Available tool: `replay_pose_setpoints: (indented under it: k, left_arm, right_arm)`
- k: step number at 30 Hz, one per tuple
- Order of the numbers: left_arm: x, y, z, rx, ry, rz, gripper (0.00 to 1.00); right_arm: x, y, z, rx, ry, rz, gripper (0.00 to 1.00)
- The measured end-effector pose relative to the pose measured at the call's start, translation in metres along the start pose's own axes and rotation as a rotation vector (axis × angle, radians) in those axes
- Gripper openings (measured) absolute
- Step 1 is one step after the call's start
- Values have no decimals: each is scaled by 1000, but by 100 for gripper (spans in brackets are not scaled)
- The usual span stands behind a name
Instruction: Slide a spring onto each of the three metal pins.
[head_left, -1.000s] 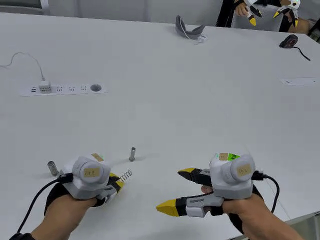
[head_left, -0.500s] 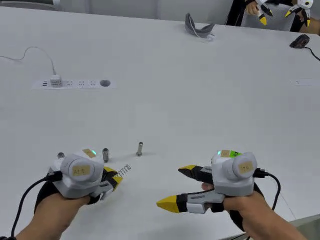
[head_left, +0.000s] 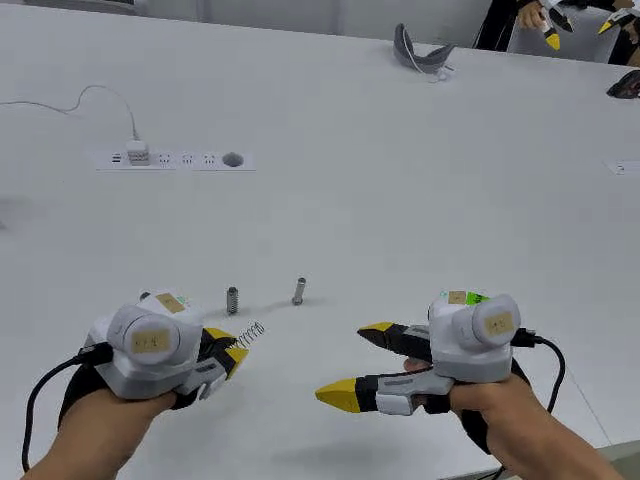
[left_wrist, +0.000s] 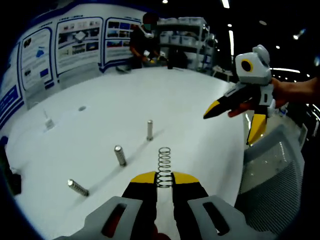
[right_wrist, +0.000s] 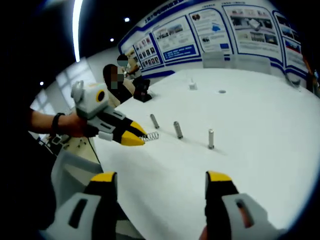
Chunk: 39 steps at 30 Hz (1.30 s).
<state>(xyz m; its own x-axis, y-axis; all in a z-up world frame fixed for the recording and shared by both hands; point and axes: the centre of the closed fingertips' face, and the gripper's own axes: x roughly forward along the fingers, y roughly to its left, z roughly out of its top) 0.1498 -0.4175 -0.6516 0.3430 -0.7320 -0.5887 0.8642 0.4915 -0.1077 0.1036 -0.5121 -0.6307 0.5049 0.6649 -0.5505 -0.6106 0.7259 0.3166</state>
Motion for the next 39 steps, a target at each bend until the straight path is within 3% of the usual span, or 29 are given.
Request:
replay_pose_setpoints:
  k: [8, 18, 26, 39]
  left_arm:
    - [-23, -8, 0, 19, -10, -4, 10]
    - [-36, -17, -2, 41, -7, -18, 10]
    - [-37, -29, -3, 75, 2, -52, 10]
    - [-37, -44, 14, 116, -19, -93, 10]
  right_arm:
    - [10, 11, 7, 3, -10, 44, 69]
    - [18, 26, 13, 11, -28, 99, 61]
    - [20, 35, 18, 29, -45, 136, 55]
    - [26, 53, 30, 67, -79, 225, 36]
